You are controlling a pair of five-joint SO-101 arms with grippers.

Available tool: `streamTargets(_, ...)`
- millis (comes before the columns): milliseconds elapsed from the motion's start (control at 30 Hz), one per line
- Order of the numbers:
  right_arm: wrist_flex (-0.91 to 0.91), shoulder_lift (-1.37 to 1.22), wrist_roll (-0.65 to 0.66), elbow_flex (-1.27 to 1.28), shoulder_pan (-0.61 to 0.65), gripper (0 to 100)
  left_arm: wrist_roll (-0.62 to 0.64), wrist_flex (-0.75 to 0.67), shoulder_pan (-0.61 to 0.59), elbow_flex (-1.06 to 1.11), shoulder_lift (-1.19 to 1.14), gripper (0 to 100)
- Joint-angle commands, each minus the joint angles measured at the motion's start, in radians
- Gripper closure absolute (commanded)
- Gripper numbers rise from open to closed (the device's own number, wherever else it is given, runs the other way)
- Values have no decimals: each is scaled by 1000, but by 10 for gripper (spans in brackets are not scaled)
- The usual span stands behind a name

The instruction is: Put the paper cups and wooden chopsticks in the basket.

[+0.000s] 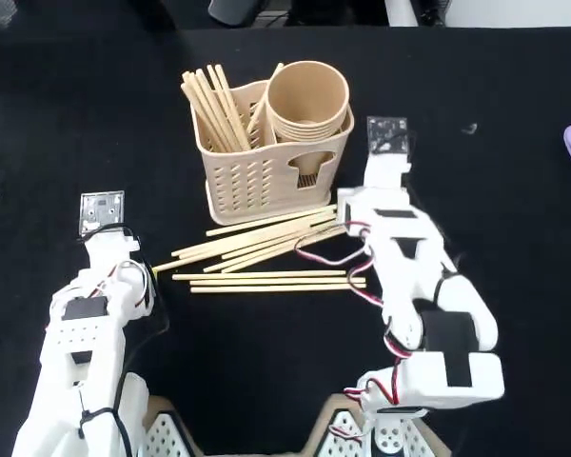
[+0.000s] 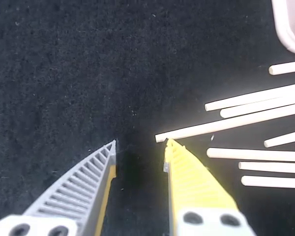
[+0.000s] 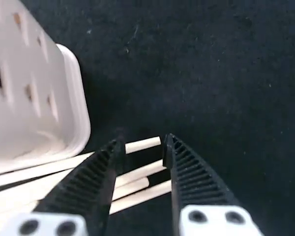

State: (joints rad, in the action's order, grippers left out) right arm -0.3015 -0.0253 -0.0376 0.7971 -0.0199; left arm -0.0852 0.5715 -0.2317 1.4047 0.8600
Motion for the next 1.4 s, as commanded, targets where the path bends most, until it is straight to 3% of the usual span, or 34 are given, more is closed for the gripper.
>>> streamTargets(0,-84,-2,-20,-77,-12,864,-8,-15,12,-7,14,837)
streamTargets(233,-123,-4,-25,-131,-11,864,-8,-15,12,-7,14,837)
streamTargets(633,-132,-5,-404,-137,-11,860,-8,-15,12,-7,14,837)
streamTargets(967,-146,-31,-491,-140,-5,860,-8,-15,12,-7,15,837)
streamTargets(1067,-247,-84,-509,-223,-3,848,-8,-14,12,-7,15,837)
streamTargets(1200,-466,-196,-511,-384,-3,742,-8,-14,12,-7,15,837)
streamTargets(1367,-666,-323,-503,-539,-9,759,-8,-14,12,-7,15,837)
